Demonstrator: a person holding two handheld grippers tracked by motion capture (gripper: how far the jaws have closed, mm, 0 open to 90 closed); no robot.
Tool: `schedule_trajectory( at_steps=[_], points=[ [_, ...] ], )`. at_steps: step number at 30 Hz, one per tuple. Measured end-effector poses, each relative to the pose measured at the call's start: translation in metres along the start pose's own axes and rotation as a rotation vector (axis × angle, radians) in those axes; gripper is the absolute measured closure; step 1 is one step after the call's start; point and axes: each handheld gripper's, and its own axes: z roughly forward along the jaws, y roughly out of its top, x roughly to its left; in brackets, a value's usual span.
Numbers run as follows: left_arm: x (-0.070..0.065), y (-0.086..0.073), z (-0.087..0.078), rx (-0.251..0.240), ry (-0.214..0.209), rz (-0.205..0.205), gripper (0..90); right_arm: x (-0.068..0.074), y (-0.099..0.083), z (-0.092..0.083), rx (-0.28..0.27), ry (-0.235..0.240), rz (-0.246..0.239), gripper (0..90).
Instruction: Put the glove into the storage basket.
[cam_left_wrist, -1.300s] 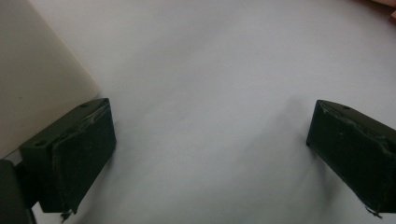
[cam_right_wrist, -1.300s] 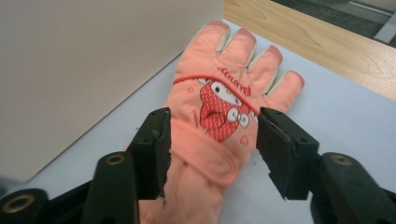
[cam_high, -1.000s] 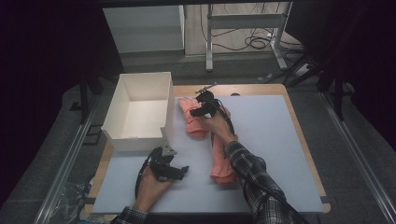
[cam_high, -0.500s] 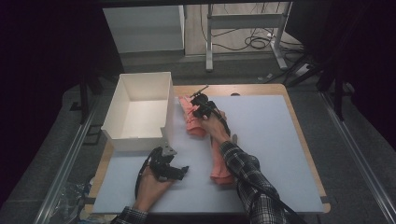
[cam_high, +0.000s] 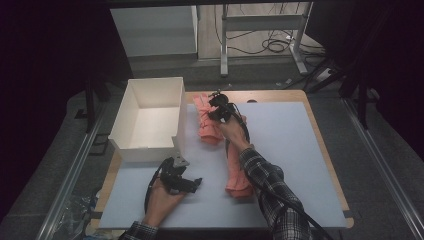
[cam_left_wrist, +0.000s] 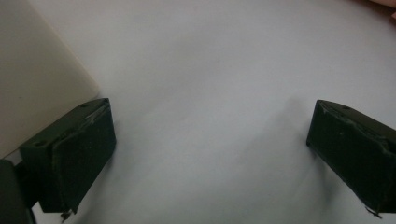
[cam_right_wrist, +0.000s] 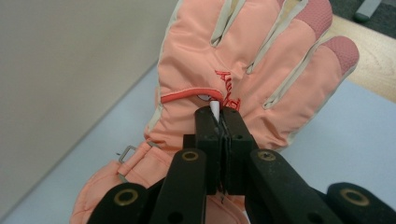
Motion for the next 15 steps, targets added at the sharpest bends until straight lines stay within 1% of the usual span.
schedule_trajectory(
  at_steps=[1,2,3,4,5,9,14,15],
  points=[
    [0.000,0.000,0.000,0.000,0.000,0.000,1.4,0.000,0.000,0.000,0.000,0.000,0.000,87.1],
    [0.000,0.000,0.000,0.001,0.001,0.002,1.3,0.000,0.002,-0.007,-0.016,0.008,0.012,87.1],
    [0.000,0.000,0.000,0.001,0.001,0.002,1.4,0.000,0.002,-0.007,-0.016,0.008,0.012,87.1],
    [0.000,0.000,0.000,0.001,0.001,0.001,1.4,0.000,0.004,-0.014,-0.037,0.019,0.023,87.1],
    [0.000,0.000,0.000,0.001,0.001,0.001,1.4,0.000,0.004,-0.014,-0.037,0.019,0.023,87.1],
    [0.000,0.000,0.000,0.001,0.000,0.001,1.4,0.002,0.008,-0.028,-0.059,0.042,0.038,87.1],
    [0.000,0.000,0.000,-0.003,0.002,0.001,1.4,0.008,0.013,-0.048,-0.072,0.071,0.028,87.0],
    [0.000,0.000,0.000,-0.002,0.002,0.001,1.4,0.010,0.014,-0.055,-0.075,0.076,0.027,87.0]
  ],
)
